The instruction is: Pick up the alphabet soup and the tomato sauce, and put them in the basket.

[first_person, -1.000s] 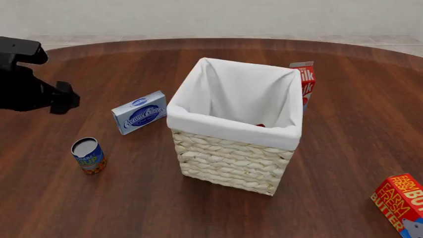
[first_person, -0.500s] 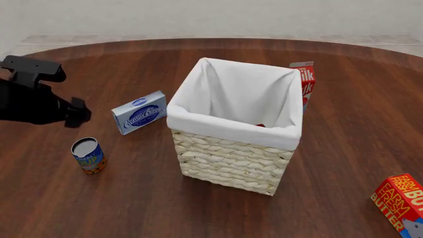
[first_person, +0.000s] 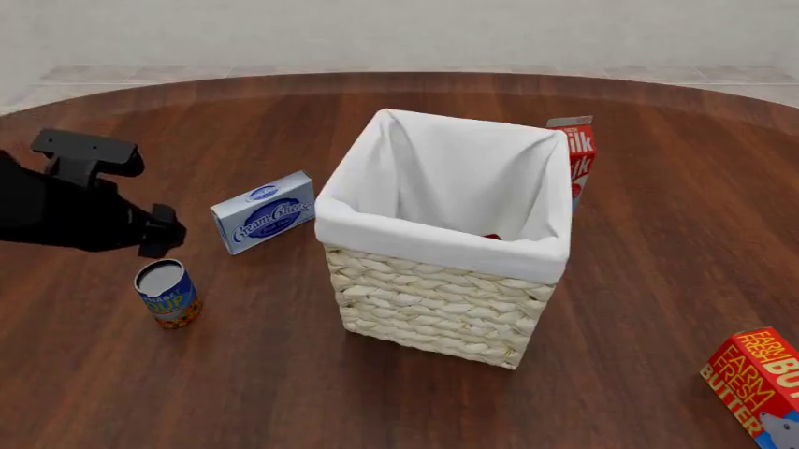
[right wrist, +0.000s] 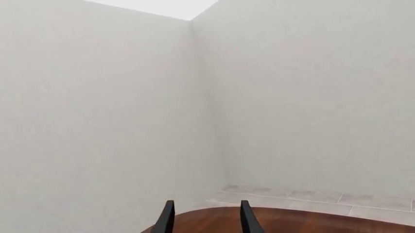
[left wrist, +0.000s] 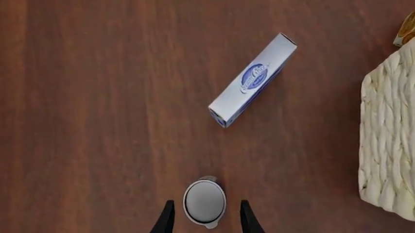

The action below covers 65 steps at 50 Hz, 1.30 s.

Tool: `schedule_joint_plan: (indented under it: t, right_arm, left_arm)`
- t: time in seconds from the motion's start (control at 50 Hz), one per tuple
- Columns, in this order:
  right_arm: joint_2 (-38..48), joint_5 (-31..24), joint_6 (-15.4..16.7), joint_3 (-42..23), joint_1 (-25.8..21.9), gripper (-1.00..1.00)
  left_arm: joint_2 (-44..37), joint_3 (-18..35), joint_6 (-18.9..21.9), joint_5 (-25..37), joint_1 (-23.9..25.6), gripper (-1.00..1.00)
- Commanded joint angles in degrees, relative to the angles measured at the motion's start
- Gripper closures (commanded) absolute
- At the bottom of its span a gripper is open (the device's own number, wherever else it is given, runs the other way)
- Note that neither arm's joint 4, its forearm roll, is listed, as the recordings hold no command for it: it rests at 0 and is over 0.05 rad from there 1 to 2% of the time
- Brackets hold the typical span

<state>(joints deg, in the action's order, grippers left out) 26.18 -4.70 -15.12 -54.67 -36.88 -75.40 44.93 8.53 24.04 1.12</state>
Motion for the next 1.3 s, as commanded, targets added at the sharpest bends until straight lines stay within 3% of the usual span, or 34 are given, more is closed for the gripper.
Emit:
schedule_joint_plan:
  t: [0.02,0.62,1.3]
  right_arm:
    - [0.2,0.2,0.1,0.0,0.0,-1.0]
    - [-0.7,-0.5,0.1,0.3,-0.1,-1.0]
    - [-0.1,0.5,0.3,0.7,-0.2,-1.0]
  left_arm:
    - [-1.0,-1.5,-0.1,-1.8,-0.2,-1.0]
    - [-3.1,-5.9,0.0,-6.5,-0.8,-1.0]
    - [-5.5,-7.4,0.0,-9.6,-1.9,-1.0]
